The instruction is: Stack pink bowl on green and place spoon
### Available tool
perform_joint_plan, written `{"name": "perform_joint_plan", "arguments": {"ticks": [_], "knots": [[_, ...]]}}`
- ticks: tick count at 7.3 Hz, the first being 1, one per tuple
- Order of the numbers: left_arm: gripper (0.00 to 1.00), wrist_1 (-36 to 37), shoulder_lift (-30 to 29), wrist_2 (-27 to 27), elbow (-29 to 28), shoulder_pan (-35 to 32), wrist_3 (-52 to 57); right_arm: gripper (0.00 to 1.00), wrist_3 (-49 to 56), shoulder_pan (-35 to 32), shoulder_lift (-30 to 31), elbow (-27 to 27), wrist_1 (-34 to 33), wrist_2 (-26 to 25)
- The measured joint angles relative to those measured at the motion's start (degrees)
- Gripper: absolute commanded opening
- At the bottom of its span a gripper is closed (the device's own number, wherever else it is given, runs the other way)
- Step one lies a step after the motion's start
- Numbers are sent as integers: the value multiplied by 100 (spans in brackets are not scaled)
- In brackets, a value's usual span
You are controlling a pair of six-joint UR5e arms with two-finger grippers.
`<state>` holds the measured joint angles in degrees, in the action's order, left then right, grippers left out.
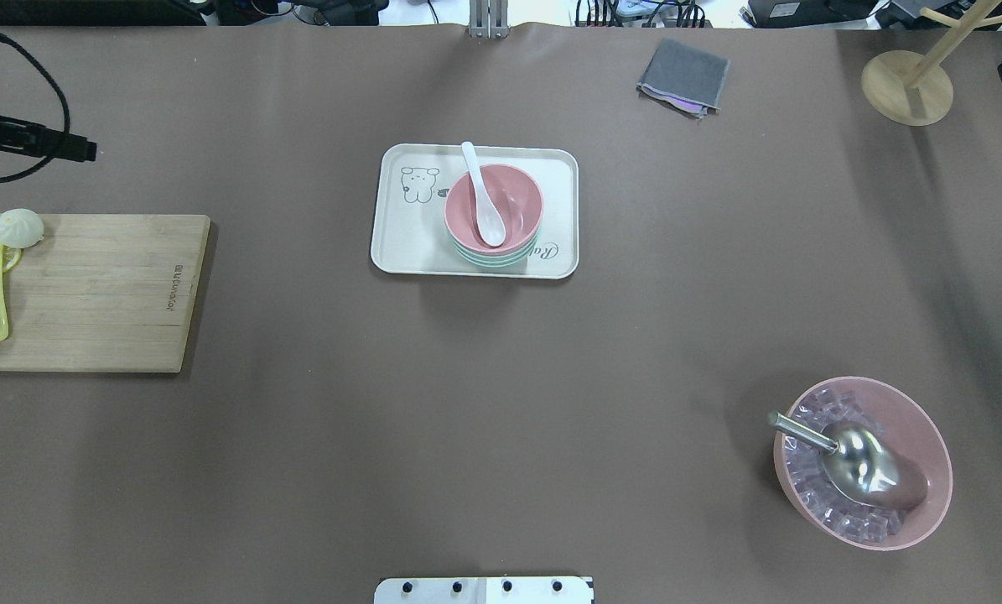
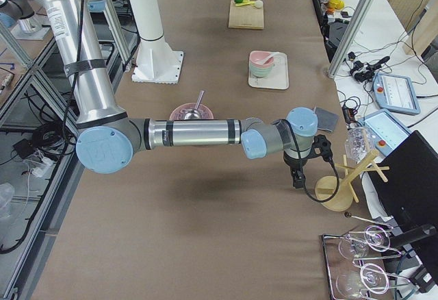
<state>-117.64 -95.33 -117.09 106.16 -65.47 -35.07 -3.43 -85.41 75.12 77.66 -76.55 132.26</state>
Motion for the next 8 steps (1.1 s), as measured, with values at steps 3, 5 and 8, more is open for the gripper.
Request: {"name": "perform_joint_plan", "arguments": {"ticks": [3,5,8], "knots": [[98,478,607,-931,-253,-1264,1567,100,1320,-557,438,70,-624,79],[98,839,724,-1171,-675,-1919,2031,100,1311,-631,862,481,-685,231],[98,1508,773,-1458,-851,-2244,2470,100,715,-590,1123,879,-683,374]]}}
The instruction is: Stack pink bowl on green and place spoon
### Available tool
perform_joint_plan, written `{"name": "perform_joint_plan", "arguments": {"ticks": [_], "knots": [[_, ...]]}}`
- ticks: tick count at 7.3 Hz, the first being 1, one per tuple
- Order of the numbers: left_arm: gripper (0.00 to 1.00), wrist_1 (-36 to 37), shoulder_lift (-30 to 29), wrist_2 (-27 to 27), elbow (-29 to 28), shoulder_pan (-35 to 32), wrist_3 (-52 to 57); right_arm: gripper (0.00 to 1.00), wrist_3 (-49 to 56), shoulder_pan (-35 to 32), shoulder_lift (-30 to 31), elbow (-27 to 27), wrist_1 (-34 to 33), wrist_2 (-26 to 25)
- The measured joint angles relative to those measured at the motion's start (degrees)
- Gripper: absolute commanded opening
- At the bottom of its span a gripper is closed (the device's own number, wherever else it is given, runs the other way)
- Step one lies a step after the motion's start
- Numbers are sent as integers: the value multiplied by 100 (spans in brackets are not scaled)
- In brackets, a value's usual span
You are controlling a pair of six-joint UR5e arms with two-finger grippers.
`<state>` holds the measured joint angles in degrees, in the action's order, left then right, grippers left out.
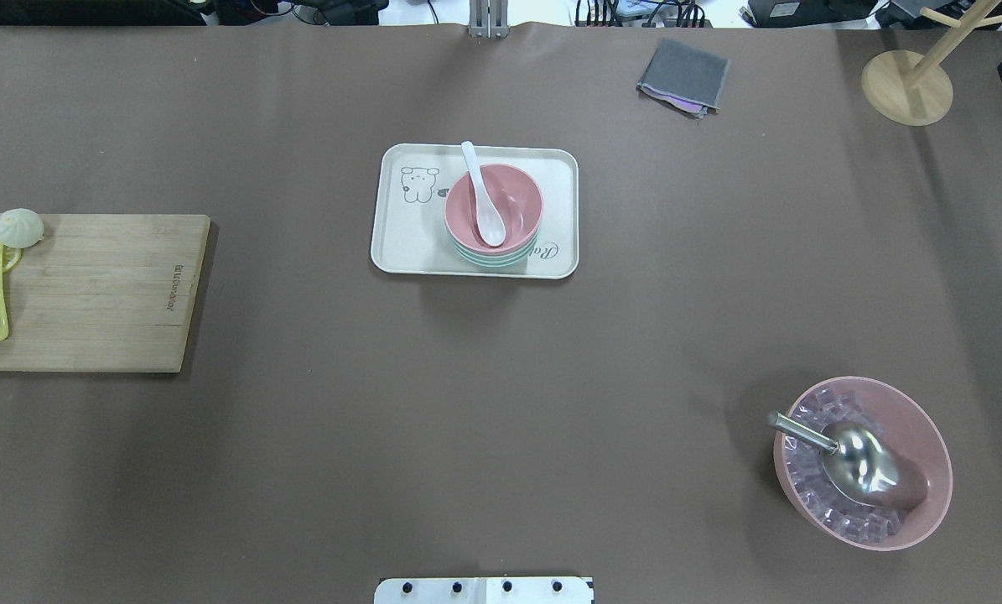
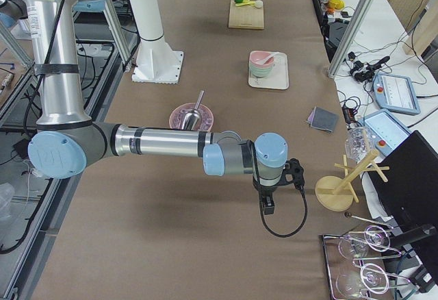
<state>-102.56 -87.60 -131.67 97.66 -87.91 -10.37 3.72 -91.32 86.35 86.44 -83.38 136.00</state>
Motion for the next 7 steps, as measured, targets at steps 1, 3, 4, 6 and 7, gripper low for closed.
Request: {"name": "perform_joint_plan", "arguments": {"ticks": [1,3,4,6,7], "knots": [[98,40,42,-19,-24,-19,23,100,-53,11,14,7,-1,74],[98,69,116,-29,-30,-39,34,100,-84,19,17,-3,-4,134],[98,77,159,-32,-31,-43,35,100,-92,36,7,1,-8,137],[98,78,245,-34,-28,-48,29,100,-114,115,-15,24,-11,137],[98,78,261,-33,-31,-50,28,100,-121,141,-21,30,-13,137]]}}
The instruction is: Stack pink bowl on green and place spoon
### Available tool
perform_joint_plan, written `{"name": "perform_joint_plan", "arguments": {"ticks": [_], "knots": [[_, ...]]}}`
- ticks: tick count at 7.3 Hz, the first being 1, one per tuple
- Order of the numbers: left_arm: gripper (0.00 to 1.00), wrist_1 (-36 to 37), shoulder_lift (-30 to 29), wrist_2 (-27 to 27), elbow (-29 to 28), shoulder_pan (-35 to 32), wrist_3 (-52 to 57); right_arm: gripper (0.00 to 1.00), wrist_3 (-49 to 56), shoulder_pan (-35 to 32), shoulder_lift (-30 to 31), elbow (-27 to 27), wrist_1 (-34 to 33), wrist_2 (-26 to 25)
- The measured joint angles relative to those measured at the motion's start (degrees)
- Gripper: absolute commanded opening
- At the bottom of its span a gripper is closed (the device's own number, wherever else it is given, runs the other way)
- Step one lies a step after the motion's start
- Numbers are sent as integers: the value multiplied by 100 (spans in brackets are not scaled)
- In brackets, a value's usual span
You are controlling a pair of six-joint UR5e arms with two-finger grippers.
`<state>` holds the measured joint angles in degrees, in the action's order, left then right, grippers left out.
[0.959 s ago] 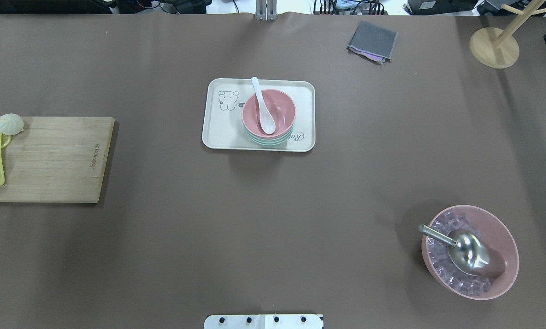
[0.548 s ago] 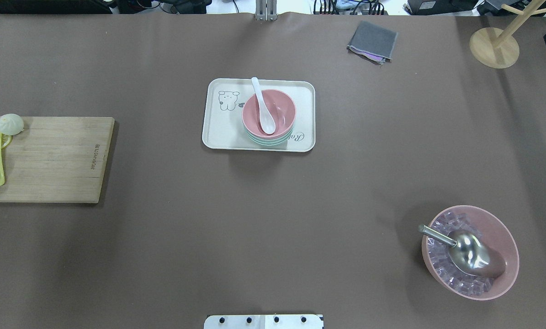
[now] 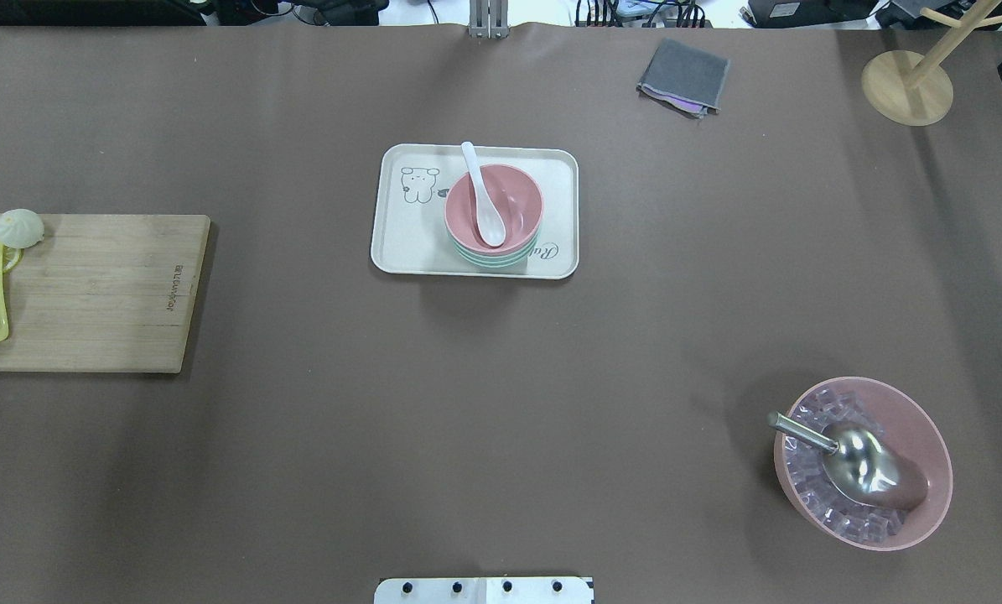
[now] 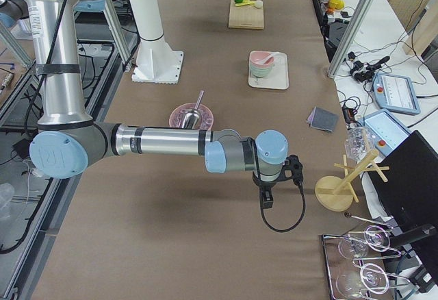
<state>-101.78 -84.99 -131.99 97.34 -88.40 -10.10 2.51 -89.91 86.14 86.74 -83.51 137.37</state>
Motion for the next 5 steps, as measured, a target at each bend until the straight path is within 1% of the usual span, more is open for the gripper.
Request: {"name": "perform_joint_plan", "arguments": {"ticks": [5], "knots": [[98,2,7,21,-18,-1,-1,100,-3,60,14,9,1,-14]]}}
